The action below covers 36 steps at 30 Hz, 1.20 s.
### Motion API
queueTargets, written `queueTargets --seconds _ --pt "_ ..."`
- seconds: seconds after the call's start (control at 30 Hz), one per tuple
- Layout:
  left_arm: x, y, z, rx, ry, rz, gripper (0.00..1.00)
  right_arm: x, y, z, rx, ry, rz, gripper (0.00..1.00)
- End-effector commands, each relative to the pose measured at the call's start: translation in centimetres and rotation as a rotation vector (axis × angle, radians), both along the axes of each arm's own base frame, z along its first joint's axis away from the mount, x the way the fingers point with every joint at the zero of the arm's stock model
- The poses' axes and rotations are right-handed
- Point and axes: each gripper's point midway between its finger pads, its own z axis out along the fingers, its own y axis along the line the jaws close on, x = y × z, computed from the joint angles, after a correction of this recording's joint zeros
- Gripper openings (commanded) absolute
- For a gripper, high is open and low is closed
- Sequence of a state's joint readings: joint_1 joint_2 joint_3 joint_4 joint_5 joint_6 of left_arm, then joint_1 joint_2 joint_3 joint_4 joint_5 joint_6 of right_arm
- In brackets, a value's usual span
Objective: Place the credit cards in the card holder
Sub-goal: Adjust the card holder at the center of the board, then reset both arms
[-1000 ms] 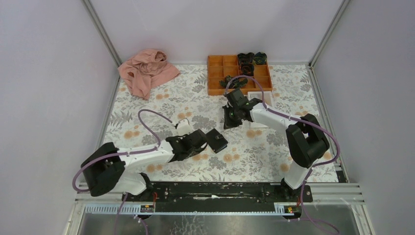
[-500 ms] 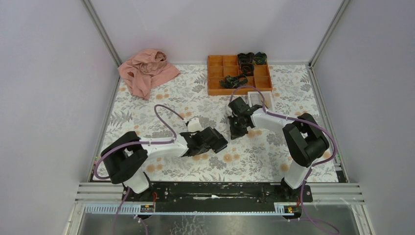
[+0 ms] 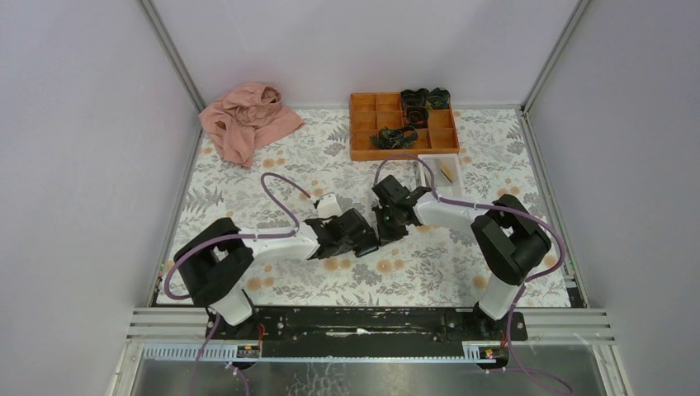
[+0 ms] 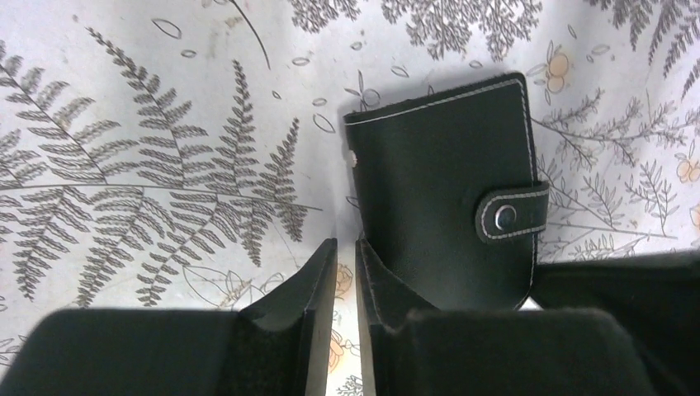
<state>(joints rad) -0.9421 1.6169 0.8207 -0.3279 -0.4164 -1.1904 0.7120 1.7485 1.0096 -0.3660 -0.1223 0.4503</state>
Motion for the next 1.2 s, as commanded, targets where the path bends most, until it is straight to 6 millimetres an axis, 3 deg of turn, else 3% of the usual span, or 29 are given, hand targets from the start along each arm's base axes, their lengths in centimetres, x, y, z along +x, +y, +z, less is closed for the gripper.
queueTargets --seconds 0.0,0.33,0.6,0.67,0.73,0.8,0.83,0.87,0.9,0.97,1.0,1.17 --pt "1.6 0.6 0.5 0.008 -0.041 0.026 0.22 -1.4 0.8 0.5 0.01 -0.001 0.003 0.0" --pt "1.7 2.7 1.1 0.001 -0.055 0.083 0.22 -3.4 2.0 1.0 0.019 -0.006 0.031 0.0" --pt "1.4 3.7 2.1 0.004 -0.071 0.108 0.23 -2.4 0.6 1.5 -0.06 -0.065 0.018 0.0" --pt "1.5 4.0 3.2 0.007 -0.086 0.112 0.29 -1.7 0.2 3.0 -0.06 -0.126 0.016 0.03" --pt "1.6 4.5 4.7 0.009 -0.111 0.116 0.42 -0.9 -0.2 4.6 -0.059 -0.196 0.018 0.16" --pt "1.8 5.1 6.8 0.009 -0.153 0.116 0.57 0.2 -0.7 6.8 -0.058 -0.291 0.02 0.4" --pt "1.9 5.4 7.8 0.015 -0.174 0.116 0.67 0.9 -1.1 7.9 -0.066 -0.344 0.019 0.52" --pt "2.0 5.9 8.7 0.028 -0.195 0.117 0.89 1.6 -1.4 9.1 -0.069 -0.399 0.012 0.65" --pt "2.1 6.2 9.6 0.036 -0.213 0.116 0.99 2.4 -2.1 10.2 -0.086 -0.459 -0.004 0.8" --pt "2.2 7.1 11.1 0.063 -0.242 0.124 1.0 3.5 -3.1 12.3 -0.103 -0.55 -0.044 0.96" --pt "2.2 7.6 11.8 0.077 -0.254 0.127 1.0 3.8 -3.5 13.1 -0.115 -0.581 -0.055 0.99" --pt "1.8 9.6 13.6 0.124 -0.289 0.155 1.0 4.4 -6.5 14.9 -0.171 -0.673 -0.18 0.99"
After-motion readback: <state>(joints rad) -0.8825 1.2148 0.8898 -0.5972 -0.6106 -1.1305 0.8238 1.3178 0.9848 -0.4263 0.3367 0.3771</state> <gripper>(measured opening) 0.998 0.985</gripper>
